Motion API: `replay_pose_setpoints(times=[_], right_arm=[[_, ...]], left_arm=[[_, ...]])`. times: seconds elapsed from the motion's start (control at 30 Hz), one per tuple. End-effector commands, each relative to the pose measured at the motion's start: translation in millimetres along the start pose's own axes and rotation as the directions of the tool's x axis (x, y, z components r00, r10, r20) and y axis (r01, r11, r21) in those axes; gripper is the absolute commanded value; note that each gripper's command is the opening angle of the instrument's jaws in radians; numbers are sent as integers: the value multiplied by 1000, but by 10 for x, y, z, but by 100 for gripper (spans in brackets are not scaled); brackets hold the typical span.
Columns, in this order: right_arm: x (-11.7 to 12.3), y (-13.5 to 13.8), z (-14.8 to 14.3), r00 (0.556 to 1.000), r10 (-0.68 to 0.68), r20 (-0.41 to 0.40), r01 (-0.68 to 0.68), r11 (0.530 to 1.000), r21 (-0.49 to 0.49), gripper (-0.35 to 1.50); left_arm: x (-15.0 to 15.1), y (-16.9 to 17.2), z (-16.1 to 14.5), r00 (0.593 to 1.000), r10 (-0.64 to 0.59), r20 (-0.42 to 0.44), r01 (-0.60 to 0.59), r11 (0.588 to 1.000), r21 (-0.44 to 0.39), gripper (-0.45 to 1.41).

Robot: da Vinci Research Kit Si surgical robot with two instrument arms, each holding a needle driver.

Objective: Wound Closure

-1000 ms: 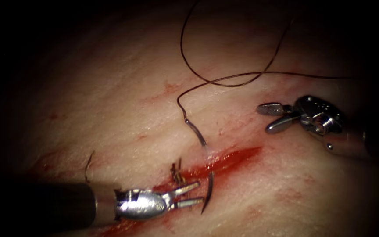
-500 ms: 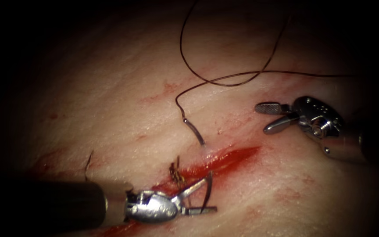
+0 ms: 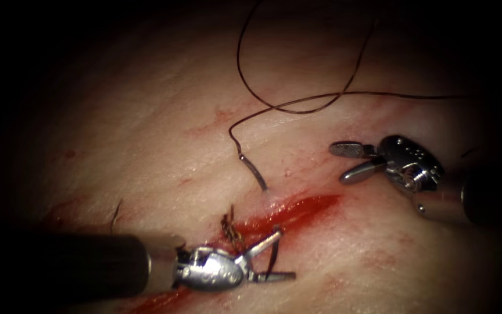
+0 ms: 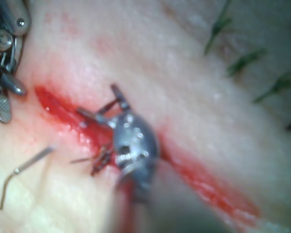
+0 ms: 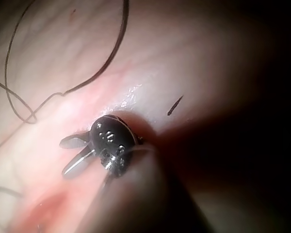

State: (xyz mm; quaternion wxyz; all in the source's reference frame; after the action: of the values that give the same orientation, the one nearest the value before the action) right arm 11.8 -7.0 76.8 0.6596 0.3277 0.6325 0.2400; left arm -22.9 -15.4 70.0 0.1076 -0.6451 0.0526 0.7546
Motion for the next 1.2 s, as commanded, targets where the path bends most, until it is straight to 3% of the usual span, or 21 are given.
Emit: replay_pose_setpoints(times=[0.03, 0.27, 0.5, 0.93, 0.97, 1.0, 1.03, 1.07, 1.1, 1.2], right_arm=[[-8, 1, 10, 1000, 2, -3, -2, 1000, 6, 113], [-9, -1, 17, 1000, 1, -9, -1, 1000, 5, 111], [-10, -4, 19, 1000, -4, -15, 4, 1000, 8, 111], [-3, -14, 19, 999, 6, -40, -5, 1000, 16, 108], [-2, -15, 19, 999, 6, -43, -6, 1000, 17, 108], [-2, -15, 19, 999, 7, -46, -7, 1000, 18, 108], [-1, -15, 19, 999, 8, -46, -7, 1000, 18, 108], [-1, -15, 19, 999, 8, -46, -7, 1000, 18, 108], [-1, -16, 19, 999, 8, -46, -7, 1000, 18, 108], [-1, -16, 19, 999, 8, -46, -7, 1000, 18, 108]], left_arm=[[-6, 6, 7, 1000, -3, 1, 3, 1000, 1, 63], [-6, 4, 8, 1000, 15, 1, -15, 1000, 1, 57], [-8, -3, 6, 1000, 12, 8, -12, 1000, 14, 35], [-8, -19, 7, 1000, 4, 19, -5, 999, 32, 58], [-9, -19, 7, 1000, 5, 20, -5, 999, 34, 55], [-9, -19, 6, 1000, 11, 22, -12, 999, 36, 8], [-9, -18, 5, 1000, -1, 23, 0, 999, 39, -12], [-9, -18, 5, 1000, -1, 23, 0, 999, 39, -12], [-8, -15, 3, 998, -60, 29, 58, 997, 53, -45], [-7, -12, 1, 994, -101, 33, 99, 994, 51, -45]])
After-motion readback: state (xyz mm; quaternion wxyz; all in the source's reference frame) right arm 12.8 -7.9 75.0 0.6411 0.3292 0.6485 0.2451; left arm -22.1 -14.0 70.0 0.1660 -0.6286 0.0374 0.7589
